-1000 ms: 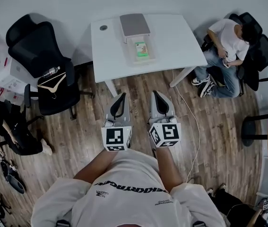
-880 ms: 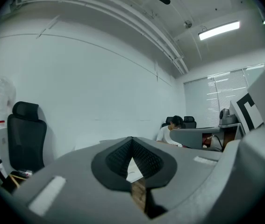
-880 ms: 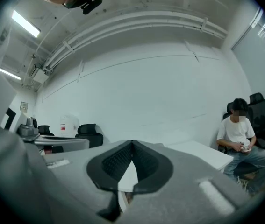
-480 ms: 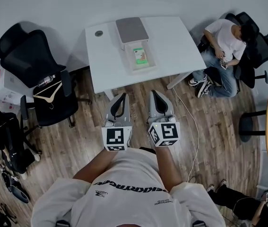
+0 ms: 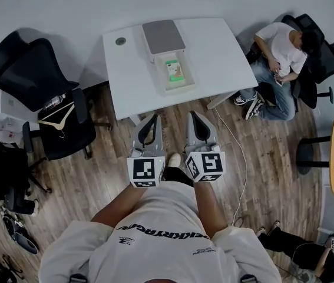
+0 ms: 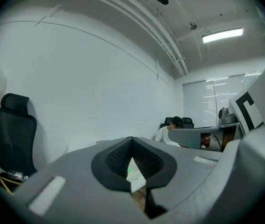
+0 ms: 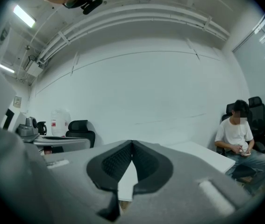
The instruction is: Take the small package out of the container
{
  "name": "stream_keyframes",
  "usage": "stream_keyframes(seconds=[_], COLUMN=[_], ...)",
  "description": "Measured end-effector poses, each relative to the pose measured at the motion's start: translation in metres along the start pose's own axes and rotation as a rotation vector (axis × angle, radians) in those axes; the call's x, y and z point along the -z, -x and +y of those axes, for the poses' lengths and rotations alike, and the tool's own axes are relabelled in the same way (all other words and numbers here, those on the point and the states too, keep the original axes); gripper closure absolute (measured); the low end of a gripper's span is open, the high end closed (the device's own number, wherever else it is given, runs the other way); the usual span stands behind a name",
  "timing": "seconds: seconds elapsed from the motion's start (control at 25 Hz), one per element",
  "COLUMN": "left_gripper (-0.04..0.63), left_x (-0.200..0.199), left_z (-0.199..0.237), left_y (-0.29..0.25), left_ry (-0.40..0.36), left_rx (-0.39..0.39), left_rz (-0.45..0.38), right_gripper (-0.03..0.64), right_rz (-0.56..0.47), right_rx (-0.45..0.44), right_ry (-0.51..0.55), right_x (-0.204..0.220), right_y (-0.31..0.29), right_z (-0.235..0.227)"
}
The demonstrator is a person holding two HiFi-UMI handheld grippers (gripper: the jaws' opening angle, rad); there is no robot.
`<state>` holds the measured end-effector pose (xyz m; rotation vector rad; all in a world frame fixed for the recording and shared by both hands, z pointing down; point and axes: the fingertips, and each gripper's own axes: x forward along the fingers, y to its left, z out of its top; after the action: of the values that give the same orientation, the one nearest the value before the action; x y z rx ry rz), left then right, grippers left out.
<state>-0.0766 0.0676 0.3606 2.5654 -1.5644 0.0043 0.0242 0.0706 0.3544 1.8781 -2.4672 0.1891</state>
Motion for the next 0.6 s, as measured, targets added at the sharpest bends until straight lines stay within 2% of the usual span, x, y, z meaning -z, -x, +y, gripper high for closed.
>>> stream_keyframes(seconds=[0.44, 0.6], left_gripper=[0.592, 0.592], left_x=[0.010, 0.010], left_z=[0.000, -0.005], left_y=[-0.056, -0.084], left_ry=[-0.028, -0.013], left_rx=[-0.035, -0.038], left_rz=[0.025, 0.035], right_gripper=[0.617, 0.617], right_rz=[0.014, 0.021], right_rx=[-0.022, -0.036], right_ry=[-0.020, -0.028], right_x=[0.009, 0.009], right_y=[-0.045, -0.066], right_z=[-0.043, -0.063])
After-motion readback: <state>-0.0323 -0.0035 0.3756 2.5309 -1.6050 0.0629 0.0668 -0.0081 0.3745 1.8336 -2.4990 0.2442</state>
